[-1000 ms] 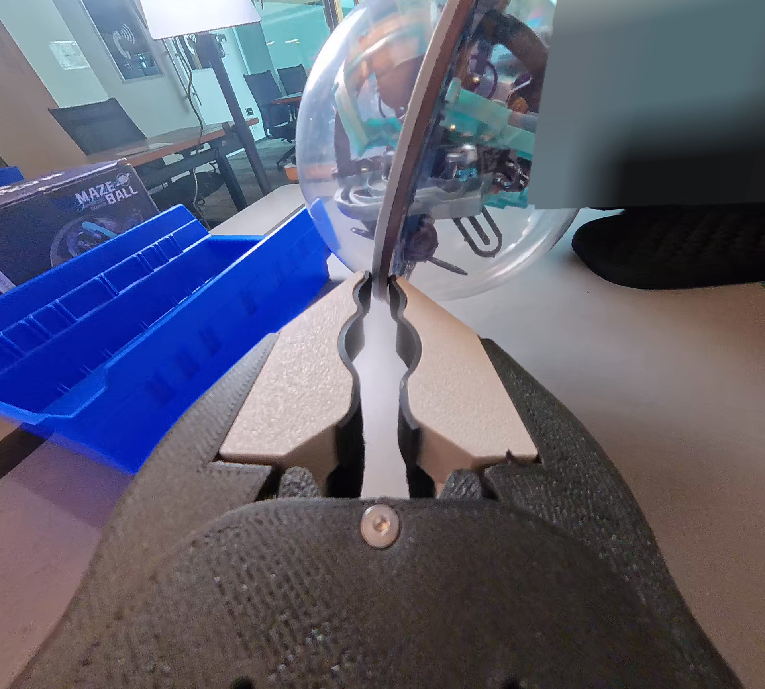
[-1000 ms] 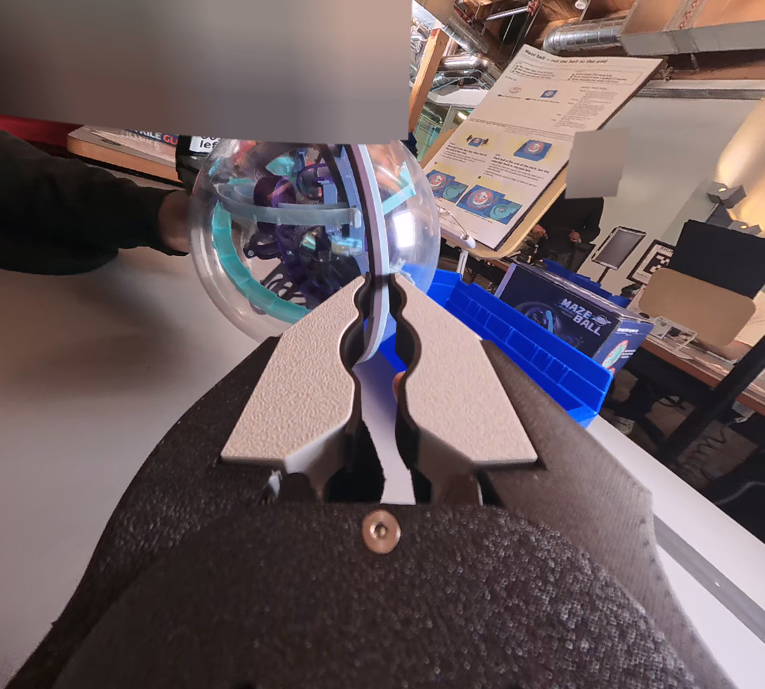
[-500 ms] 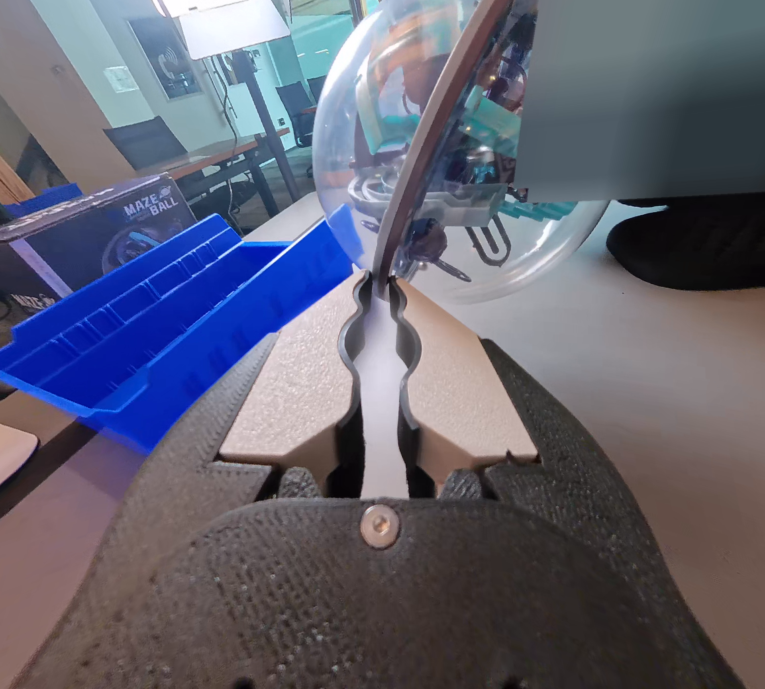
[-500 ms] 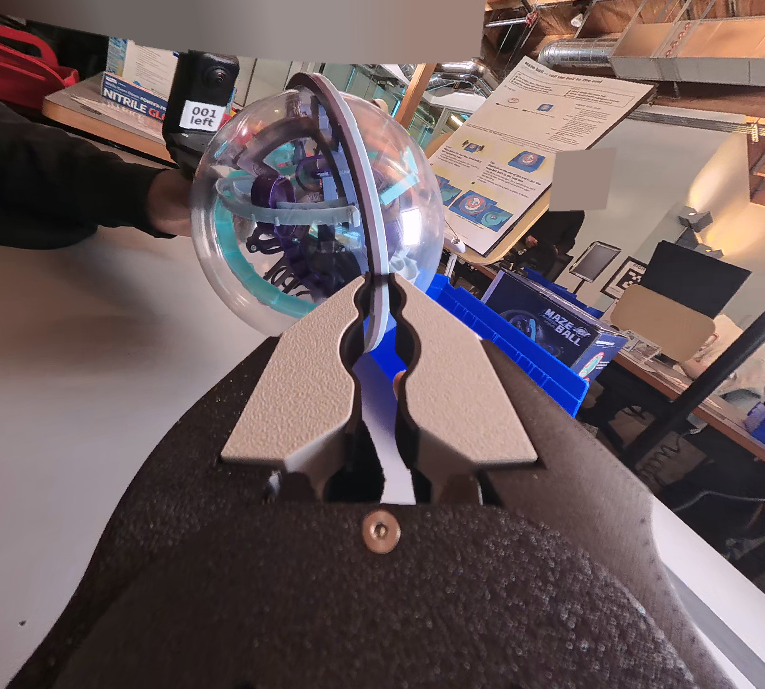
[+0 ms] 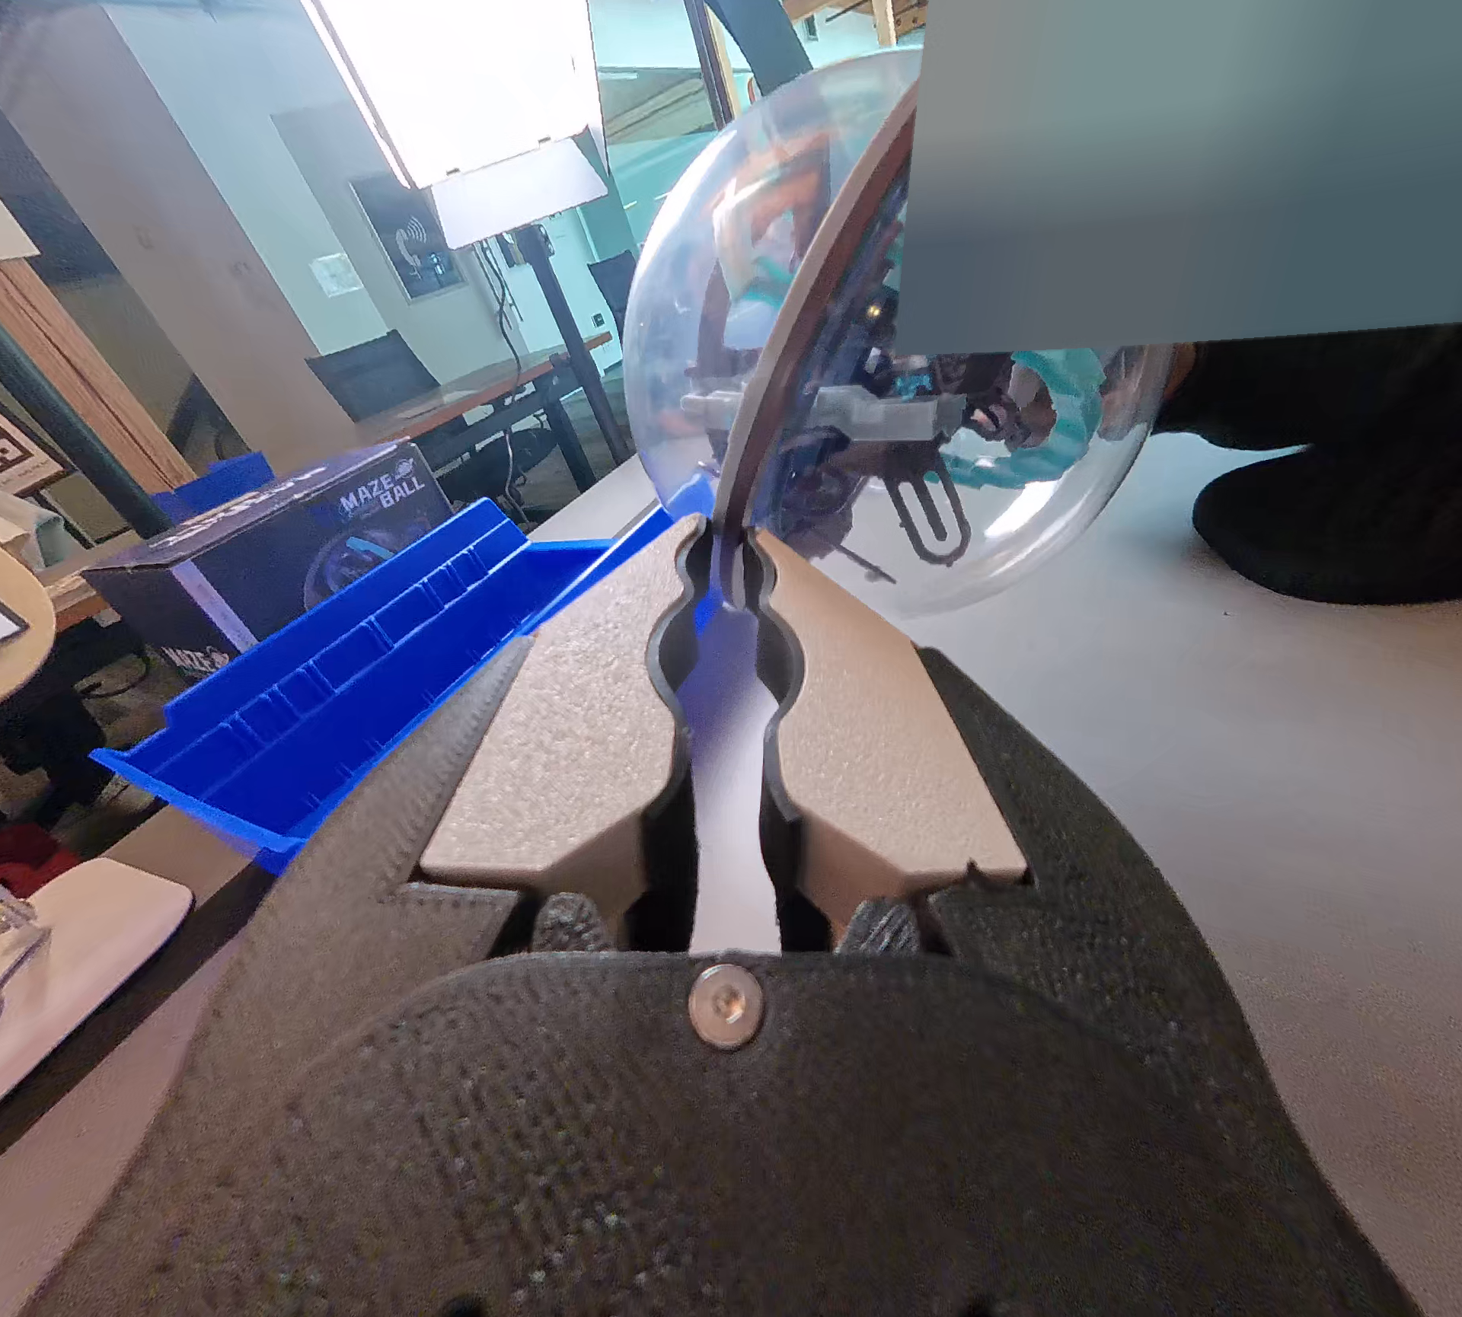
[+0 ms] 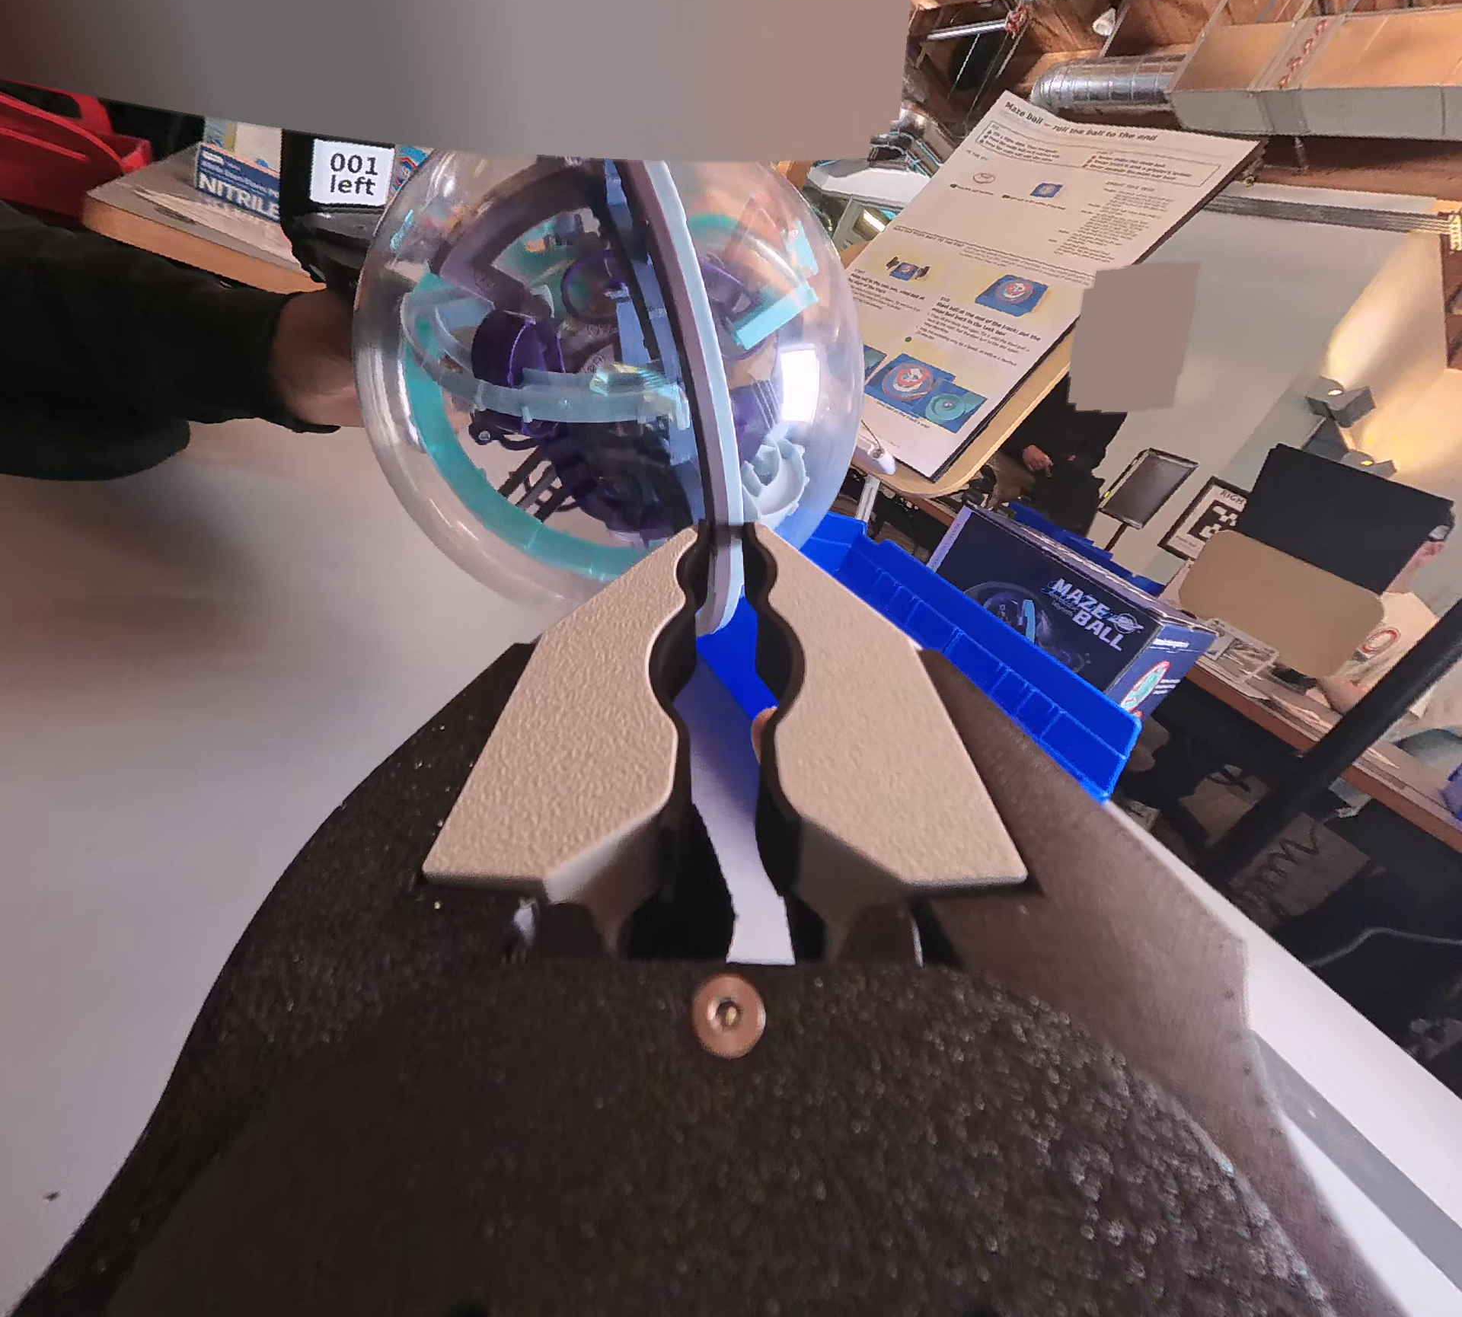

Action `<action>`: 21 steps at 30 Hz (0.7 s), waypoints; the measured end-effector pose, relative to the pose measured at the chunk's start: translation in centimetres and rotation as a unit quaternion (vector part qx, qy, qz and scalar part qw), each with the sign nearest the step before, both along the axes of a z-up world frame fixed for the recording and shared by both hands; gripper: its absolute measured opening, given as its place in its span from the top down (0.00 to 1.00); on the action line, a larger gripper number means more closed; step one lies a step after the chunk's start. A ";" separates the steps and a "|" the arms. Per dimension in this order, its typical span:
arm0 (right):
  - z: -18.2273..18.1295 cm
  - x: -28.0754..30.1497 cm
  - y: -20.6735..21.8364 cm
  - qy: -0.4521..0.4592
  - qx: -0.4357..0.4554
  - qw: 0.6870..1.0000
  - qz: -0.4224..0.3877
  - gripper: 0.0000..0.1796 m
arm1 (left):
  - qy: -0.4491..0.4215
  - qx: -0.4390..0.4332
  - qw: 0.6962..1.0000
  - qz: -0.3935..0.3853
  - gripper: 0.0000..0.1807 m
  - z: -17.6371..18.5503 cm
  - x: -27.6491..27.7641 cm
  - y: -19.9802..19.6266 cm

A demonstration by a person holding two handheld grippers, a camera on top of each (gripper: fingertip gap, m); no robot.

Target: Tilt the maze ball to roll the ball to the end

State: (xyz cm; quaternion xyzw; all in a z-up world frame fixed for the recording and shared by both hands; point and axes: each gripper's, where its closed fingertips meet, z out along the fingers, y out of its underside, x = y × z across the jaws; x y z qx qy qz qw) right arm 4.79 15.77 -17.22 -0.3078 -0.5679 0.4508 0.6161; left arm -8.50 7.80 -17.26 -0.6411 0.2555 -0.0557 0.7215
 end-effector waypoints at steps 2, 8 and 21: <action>-0.1 -0.1 0.0 -0.004 -0.012 1.000 0.006 0.97 | -0.005 -0.004 1.000 0.000 0.96 0.0 -0.1 0.0; -0.6 -0.3 0.1 -0.018 -0.036 0.999 0.014 0.97 | -0.034 -0.038 0.999 -0.002 0.97 -0.6 -0.4 0.2; -1.0 -0.4 0.1 -0.032 -0.046 0.998 0.017 0.97 | -0.051 -0.065 0.997 -0.001 0.97 -1.5 -0.6 0.4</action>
